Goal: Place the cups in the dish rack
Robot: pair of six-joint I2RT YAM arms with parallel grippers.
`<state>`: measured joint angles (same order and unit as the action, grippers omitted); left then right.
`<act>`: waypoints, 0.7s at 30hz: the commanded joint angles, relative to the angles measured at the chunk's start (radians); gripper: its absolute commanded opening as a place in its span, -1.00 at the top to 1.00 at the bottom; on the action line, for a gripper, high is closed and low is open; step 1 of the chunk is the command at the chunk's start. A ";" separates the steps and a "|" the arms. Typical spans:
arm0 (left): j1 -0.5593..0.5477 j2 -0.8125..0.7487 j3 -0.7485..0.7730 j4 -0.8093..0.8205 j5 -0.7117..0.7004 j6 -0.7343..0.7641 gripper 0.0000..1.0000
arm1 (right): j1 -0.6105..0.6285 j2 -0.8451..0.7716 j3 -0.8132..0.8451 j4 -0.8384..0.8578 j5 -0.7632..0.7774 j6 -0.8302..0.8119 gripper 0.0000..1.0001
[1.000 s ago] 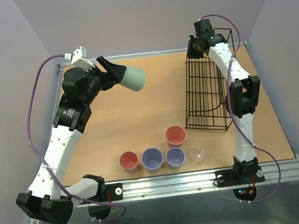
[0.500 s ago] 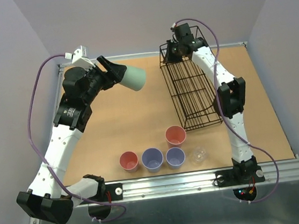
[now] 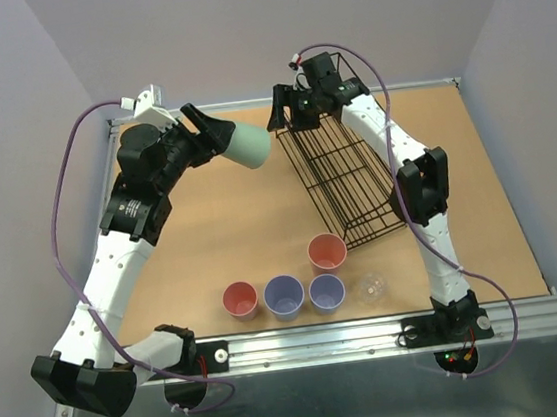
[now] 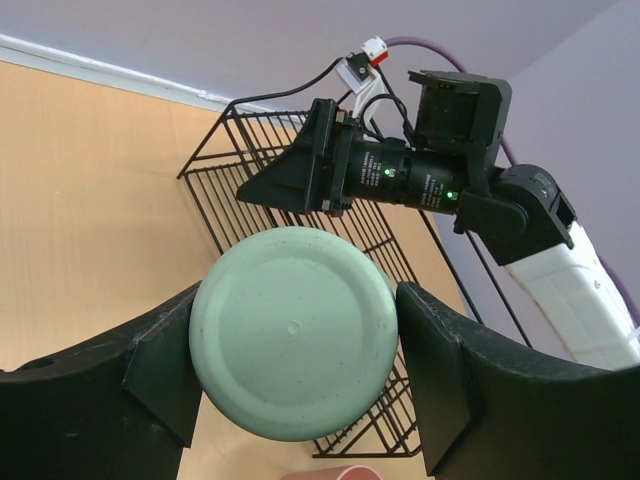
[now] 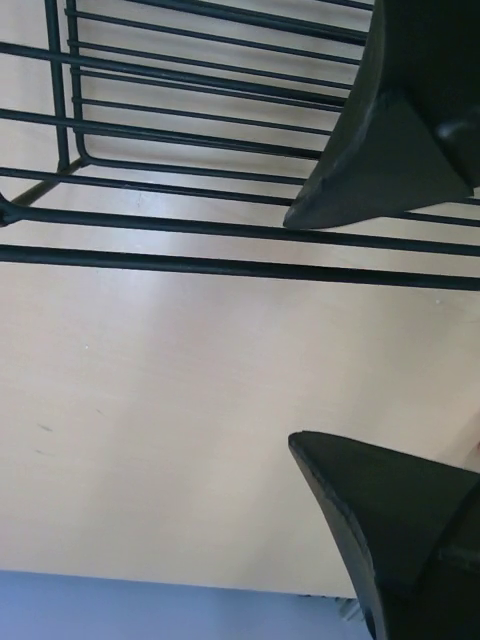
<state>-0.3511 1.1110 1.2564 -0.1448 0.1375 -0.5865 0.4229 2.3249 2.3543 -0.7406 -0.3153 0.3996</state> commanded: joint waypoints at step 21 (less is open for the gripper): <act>0.004 0.288 0.360 0.022 -0.039 0.191 1.00 | 0.005 -0.500 -0.087 0.015 0.246 -0.013 -1.00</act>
<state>-0.3511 1.3499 1.5322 -0.1707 0.1169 -0.4595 0.4305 1.9842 2.3447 -0.7525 -0.1444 0.3847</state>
